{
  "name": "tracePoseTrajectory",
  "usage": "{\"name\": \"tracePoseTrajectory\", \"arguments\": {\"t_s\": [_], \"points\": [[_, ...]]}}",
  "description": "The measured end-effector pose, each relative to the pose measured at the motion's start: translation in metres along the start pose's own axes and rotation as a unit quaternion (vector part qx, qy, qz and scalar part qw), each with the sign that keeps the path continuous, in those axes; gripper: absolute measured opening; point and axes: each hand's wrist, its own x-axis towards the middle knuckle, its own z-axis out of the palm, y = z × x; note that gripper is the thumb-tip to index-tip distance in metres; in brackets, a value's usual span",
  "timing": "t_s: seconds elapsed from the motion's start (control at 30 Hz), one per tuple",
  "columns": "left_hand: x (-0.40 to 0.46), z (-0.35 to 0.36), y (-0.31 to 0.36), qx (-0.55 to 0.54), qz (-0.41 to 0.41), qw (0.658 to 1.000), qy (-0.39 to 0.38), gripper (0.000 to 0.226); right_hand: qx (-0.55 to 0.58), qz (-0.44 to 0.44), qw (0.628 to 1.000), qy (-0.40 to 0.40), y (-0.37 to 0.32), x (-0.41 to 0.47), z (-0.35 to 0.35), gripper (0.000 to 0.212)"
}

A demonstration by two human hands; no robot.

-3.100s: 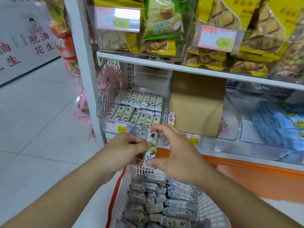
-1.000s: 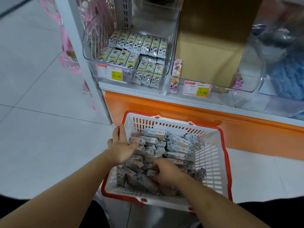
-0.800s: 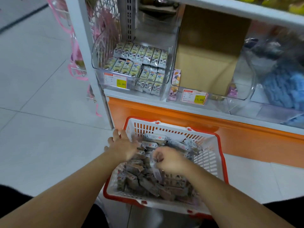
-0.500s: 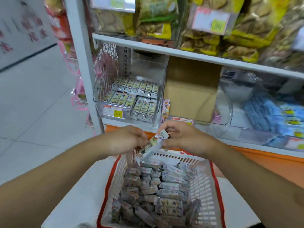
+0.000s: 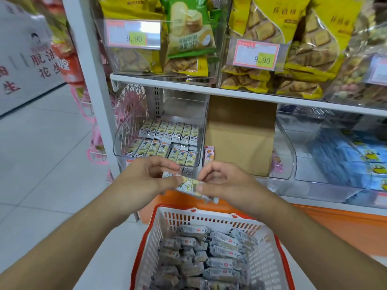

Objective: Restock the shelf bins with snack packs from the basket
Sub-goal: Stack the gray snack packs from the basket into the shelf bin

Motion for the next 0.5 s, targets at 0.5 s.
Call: {"name": "tracePoseTrajectory", "arguments": {"t_s": [0.5], "points": [[0.015,0.011,-0.020,0.202,0.126,0.971,-0.013,0.097,0.123,0.091,0.987,0.056,0.011,0.020,0.032,0.028]]}}
